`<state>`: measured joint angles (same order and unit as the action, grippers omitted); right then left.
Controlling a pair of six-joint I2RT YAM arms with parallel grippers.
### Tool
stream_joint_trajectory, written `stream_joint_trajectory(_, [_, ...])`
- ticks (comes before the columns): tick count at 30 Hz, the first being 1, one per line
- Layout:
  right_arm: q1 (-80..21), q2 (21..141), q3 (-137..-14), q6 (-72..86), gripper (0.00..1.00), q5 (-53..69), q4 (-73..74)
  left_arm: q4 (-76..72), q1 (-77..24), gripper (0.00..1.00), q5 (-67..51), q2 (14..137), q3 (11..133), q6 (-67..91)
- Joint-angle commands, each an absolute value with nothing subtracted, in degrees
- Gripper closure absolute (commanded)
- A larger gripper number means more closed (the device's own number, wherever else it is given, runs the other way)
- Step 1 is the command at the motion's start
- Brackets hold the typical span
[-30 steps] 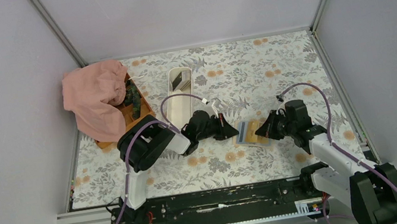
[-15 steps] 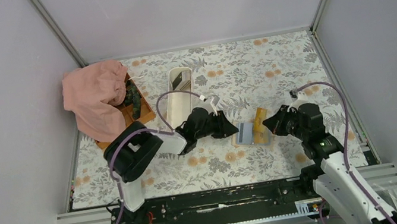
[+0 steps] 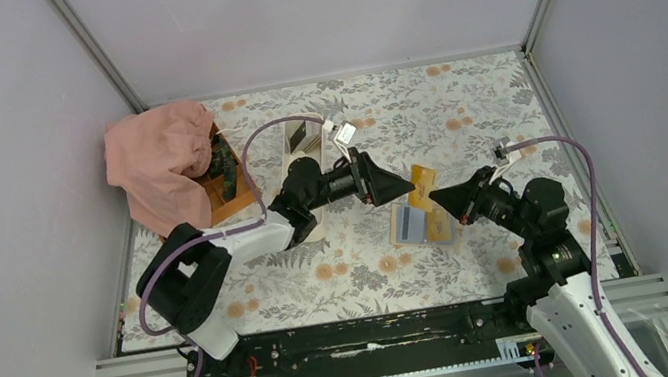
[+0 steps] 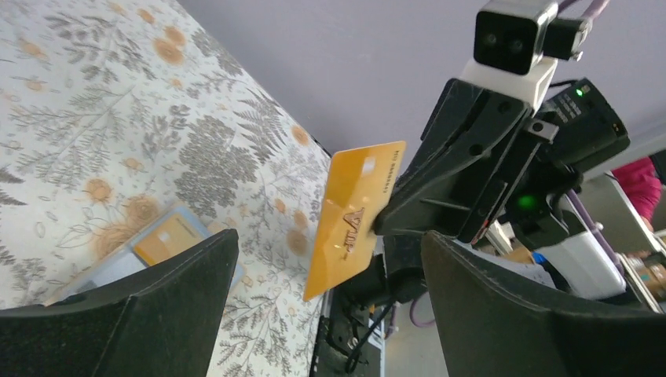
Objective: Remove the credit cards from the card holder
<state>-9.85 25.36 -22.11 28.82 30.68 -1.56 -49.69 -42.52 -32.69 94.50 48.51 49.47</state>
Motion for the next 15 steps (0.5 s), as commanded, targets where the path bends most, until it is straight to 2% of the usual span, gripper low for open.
stream_joint_trajectory(1, [-9.6, 24.2, -24.5, 30.7, 1.00, 41.3, -8.9, -61.0, -42.5, 0.10, -39.7, 96.2, 47.7, 53.8])
stream_joint_trajectory(8, [-9.6, 25.5, -23.4, 33.4, 1.00, 45.5, -13.2, -71.5, -42.7, 0.32, -44.4, 98.2, 46.7, 59.9])
stream_joint_trajectory(11, [-9.6, 25.5, -23.5, 32.9, 1.00, 45.4, -12.7, -75.5, -42.7, 0.51, -45.0, 98.8, 46.1, 62.0])
stream_joint_trajectory(15, [-9.6, 25.2, -23.6, 32.8, 1.00, 44.8, -12.1, -79.1, -42.6, 0.66, -46.0, 99.3, 45.9, 63.9])
